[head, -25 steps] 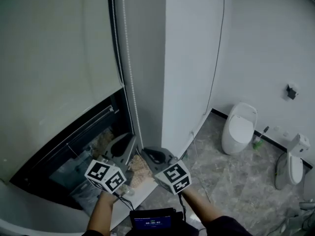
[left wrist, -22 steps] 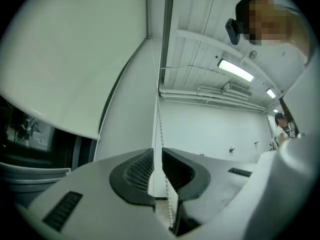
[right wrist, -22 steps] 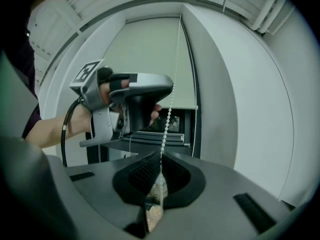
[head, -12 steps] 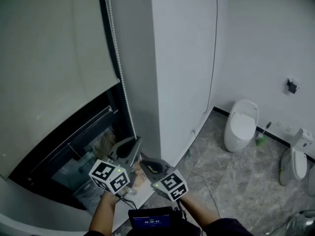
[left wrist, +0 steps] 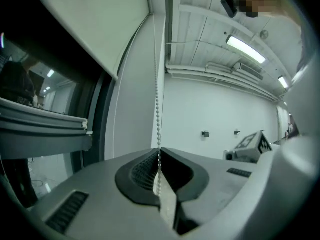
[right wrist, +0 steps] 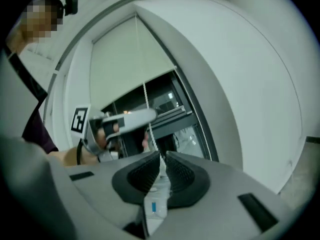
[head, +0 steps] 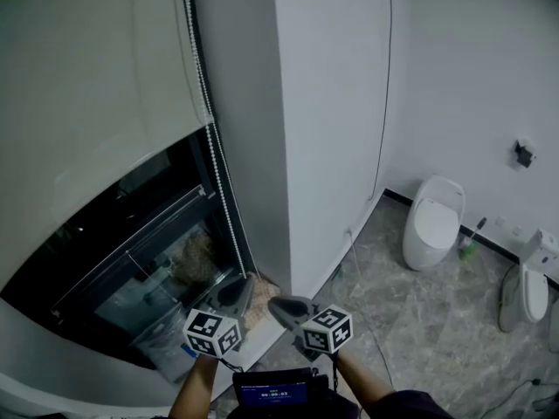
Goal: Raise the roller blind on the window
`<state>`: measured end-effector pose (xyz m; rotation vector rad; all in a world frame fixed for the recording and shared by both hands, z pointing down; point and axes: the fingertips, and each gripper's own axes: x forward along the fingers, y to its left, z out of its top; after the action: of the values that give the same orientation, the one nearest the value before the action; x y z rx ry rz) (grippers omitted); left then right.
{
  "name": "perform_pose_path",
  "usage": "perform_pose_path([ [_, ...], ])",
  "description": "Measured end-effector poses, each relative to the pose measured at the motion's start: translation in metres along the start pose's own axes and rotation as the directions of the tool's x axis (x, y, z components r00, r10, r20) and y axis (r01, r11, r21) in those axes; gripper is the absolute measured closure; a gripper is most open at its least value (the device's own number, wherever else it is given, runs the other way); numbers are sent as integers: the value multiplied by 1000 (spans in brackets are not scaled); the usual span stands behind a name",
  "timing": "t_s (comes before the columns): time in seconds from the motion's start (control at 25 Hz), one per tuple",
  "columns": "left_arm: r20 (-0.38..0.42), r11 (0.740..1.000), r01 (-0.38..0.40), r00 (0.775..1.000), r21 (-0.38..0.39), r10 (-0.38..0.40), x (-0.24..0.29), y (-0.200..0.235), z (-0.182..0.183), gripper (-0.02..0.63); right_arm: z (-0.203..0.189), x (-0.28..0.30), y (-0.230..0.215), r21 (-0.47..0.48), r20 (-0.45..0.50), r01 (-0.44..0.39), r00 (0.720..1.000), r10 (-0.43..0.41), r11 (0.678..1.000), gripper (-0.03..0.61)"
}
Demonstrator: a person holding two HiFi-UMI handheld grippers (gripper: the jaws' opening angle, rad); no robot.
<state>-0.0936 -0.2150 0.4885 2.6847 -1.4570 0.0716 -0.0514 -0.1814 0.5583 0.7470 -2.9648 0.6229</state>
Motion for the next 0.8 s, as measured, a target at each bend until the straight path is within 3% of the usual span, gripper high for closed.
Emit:
perform_pose_path([
  [0.24, -143, 999, 7, 990, -53, -15, 0, -4, -84, 600, 96, 18, 25, -184, 106, -12, 994, 32, 983, 552],
  [0.36, -177, 998, 9, 984, -64, -20, -1, -10, -105, 600, 131, 33, 47, -257, 117, -36, 991, 68, 966, 505],
  [0.52, -176, 998, 13, 984, -54, -22, 1, -15, -107, 600, 151, 44, 50, -313, 149, 30, 989, 18, 949, 505],
  [0.56, -174, 998, 17, 984, -57, -27, 0, -16, -107, 600, 151, 44, 50, -298, 156, 30, 988, 18, 954, 556],
  [0.68, -166, 992, 36, 985, -119, -55, -6, -13, -106, 600, 153, 43, 54, -247, 175, -2, 983, 47, 969, 568],
  [0.8, -97, 979, 49, 993, -200, -69, -13, -8, -83, 598, 152, 38, 51, -234, 177, -11, 983, 54, 972, 568],
])
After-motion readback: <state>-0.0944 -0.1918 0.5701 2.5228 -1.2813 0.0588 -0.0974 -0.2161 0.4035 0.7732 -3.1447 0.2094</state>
